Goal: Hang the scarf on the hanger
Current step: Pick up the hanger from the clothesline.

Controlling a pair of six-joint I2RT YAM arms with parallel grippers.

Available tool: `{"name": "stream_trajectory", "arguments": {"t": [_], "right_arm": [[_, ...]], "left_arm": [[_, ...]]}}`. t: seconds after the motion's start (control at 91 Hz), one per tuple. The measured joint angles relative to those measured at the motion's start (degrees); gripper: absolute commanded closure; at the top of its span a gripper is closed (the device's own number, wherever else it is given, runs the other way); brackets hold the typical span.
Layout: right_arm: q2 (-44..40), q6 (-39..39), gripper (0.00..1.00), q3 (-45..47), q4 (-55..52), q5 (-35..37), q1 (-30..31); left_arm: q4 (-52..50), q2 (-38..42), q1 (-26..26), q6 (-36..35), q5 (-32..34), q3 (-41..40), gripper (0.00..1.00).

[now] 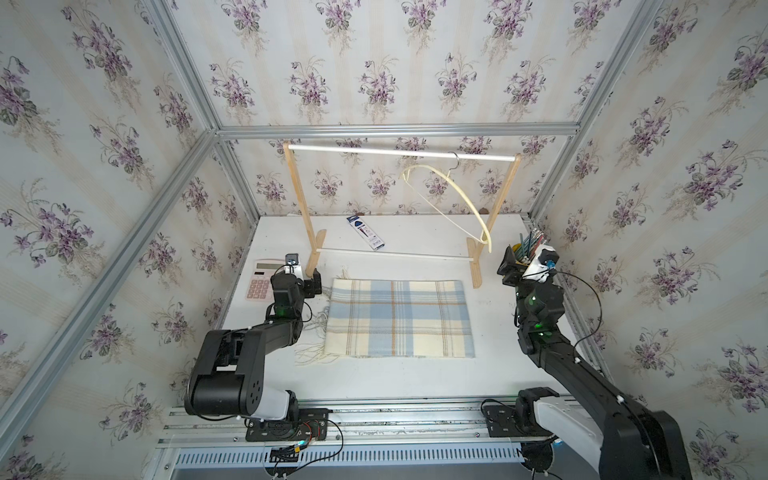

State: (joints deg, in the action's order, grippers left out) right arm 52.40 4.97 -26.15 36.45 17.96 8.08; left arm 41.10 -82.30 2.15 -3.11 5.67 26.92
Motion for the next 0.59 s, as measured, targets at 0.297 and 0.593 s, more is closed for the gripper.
{"name": "stream_trajectory", "arguments": {"t": [0.297,0.593], "right_arm": [[-2.82,4.50,0.15,-18.78,-32.04,-1.79,0.94],[8.15,2.08,0.13,-40.17,-48.26,-10.82,8.66]], "left_arm": [[-19.56,13.81,7.32,-2.97,5.84,12.70,0.01],[-46.36,14.01,20.31,-1.44,11.21,32.48,0.01]]}}
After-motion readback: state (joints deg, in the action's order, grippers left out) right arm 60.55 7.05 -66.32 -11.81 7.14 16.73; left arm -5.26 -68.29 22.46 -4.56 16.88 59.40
